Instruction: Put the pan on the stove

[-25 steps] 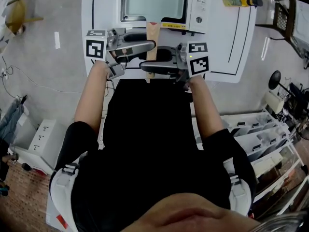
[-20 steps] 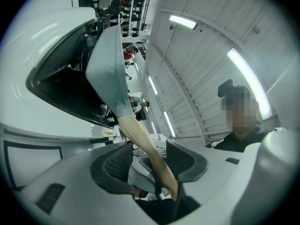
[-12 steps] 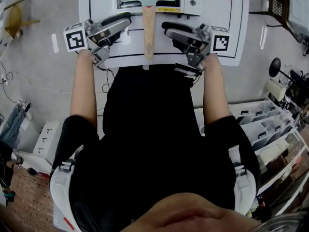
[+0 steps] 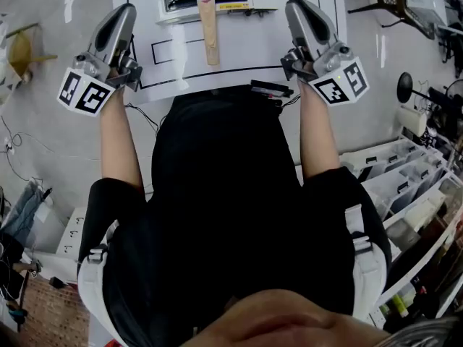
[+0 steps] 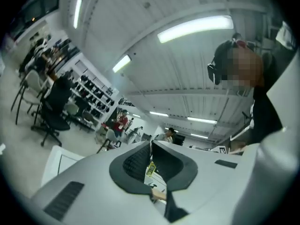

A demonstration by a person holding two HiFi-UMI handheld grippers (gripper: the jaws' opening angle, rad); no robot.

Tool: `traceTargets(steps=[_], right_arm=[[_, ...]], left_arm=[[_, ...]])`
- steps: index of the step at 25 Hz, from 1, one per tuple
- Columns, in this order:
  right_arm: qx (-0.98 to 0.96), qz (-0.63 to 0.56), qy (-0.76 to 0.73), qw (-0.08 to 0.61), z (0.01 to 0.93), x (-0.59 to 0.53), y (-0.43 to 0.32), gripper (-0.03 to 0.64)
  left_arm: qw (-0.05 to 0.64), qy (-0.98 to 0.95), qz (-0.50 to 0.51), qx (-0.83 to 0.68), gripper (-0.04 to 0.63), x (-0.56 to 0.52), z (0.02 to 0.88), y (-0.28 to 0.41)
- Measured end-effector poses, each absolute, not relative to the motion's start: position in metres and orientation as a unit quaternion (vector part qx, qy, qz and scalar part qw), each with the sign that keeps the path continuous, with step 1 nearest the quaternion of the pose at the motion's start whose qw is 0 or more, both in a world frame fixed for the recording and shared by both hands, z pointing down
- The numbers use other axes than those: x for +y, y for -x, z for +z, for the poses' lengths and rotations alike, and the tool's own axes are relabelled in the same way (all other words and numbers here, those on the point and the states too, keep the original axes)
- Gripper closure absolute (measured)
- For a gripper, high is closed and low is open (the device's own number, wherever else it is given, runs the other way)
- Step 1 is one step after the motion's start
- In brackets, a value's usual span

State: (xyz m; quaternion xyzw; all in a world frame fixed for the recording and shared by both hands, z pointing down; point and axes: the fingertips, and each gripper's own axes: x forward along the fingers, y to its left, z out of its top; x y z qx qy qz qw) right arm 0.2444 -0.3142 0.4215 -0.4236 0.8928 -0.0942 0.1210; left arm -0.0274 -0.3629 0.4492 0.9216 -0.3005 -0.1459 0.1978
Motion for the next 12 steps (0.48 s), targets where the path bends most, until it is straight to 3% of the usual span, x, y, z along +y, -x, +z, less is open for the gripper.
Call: traceTargets(steps=[5, 12], right_arm=[[0.876, 0.034, 0.475, 0.074, 0.384, -0.288, -0.248, 0.575], [0.854, 0.063, 0.514, 0.039, 0.401, -0.233, -0.275, 0.578]], left_arm=[[0.093, -0.920, -0.109, -0.365, 0.574, -0.334, 0.417, 0.023], [0.057, -0.910, -0.071, -0.405, 0.575, -0.274, 0.422, -0.004]])
